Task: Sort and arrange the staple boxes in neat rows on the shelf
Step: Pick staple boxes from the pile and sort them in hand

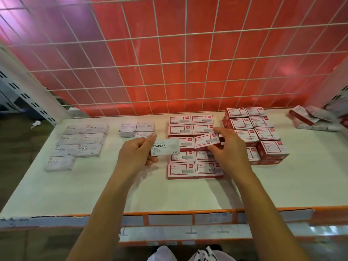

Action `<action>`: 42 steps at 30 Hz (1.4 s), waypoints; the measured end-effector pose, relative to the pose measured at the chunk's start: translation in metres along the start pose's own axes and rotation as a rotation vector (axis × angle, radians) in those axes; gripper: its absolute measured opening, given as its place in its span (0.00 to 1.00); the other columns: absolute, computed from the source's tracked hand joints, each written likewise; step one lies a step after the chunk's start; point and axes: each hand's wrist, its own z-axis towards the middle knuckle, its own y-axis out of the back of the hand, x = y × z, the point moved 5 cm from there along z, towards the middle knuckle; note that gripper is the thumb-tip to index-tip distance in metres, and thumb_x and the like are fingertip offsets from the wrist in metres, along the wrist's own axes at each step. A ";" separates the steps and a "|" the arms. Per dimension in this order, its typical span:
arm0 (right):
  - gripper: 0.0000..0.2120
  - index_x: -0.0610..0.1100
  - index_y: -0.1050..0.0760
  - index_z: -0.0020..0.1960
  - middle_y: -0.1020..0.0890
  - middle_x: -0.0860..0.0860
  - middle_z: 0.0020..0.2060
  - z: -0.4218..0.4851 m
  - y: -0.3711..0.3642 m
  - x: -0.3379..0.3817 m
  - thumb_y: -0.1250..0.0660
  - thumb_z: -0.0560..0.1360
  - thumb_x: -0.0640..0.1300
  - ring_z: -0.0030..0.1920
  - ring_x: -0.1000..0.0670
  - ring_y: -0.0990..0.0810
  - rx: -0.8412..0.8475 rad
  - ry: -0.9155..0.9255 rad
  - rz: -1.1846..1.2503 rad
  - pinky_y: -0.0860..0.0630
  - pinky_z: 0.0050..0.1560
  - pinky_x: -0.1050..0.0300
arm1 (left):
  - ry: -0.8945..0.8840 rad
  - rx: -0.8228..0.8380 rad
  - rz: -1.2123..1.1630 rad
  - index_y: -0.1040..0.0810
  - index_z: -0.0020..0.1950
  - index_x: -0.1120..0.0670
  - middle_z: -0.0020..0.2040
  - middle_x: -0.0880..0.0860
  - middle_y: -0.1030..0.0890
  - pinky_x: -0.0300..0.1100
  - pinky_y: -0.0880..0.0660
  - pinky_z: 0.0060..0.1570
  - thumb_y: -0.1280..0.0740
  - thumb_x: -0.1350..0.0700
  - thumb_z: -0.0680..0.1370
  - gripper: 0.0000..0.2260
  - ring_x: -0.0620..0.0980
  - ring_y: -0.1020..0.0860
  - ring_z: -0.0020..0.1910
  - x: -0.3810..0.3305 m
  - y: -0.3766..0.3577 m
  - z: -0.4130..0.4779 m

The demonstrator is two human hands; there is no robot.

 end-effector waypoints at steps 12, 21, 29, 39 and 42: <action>0.19 0.46 0.29 0.66 0.21 0.49 0.60 -0.006 -0.007 0.001 0.33 0.76 0.45 0.57 0.46 0.21 0.030 -0.050 -0.038 0.25 0.57 0.51 | -0.018 0.003 -0.056 0.20 0.43 0.54 0.24 0.47 0.22 0.45 0.21 0.36 0.37 0.44 0.79 0.15 0.46 0.21 0.29 -0.012 -0.007 -0.002; 0.24 0.46 0.30 0.69 0.24 0.52 0.63 -0.010 -0.012 0.022 0.31 0.74 0.40 0.62 0.52 0.26 -0.014 0.086 0.040 0.30 0.64 0.55 | -0.019 0.053 -0.124 0.19 0.47 0.54 0.26 0.47 0.20 0.33 0.27 0.26 0.37 0.49 0.80 0.11 0.42 0.22 0.26 -0.013 -0.013 -0.004; 0.25 0.49 0.31 0.69 0.20 0.53 0.57 -0.021 -0.038 0.041 0.32 0.75 0.37 0.56 0.56 0.21 0.224 0.043 0.511 0.21 0.53 0.61 | -0.031 0.137 -0.239 0.19 0.53 0.51 0.32 0.47 0.18 0.31 0.29 0.26 0.38 0.52 0.81 0.09 0.41 0.24 0.25 -0.020 -0.013 -0.008; 0.15 0.47 0.26 0.58 0.17 0.50 0.49 -0.025 -0.047 0.050 0.29 0.72 0.41 0.50 0.53 0.18 0.209 -0.015 0.683 0.20 0.50 0.59 | 0.025 0.302 -0.459 0.20 0.54 0.56 0.37 0.53 0.17 0.35 0.23 0.34 0.42 0.52 0.82 0.13 0.46 0.20 0.33 -0.015 0.005 -0.007; 0.15 0.47 0.26 0.58 0.17 0.50 0.48 -0.027 -0.053 0.054 0.29 0.72 0.39 0.49 0.54 0.18 0.208 -0.019 0.699 0.20 0.50 0.60 | -0.024 0.330 -0.440 0.22 0.57 0.56 0.38 0.50 0.17 0.35 0.23 0.37 0.38 0.54 0.81 0.10 0.46 0.19 0.37 -0.009 0.010 -0.006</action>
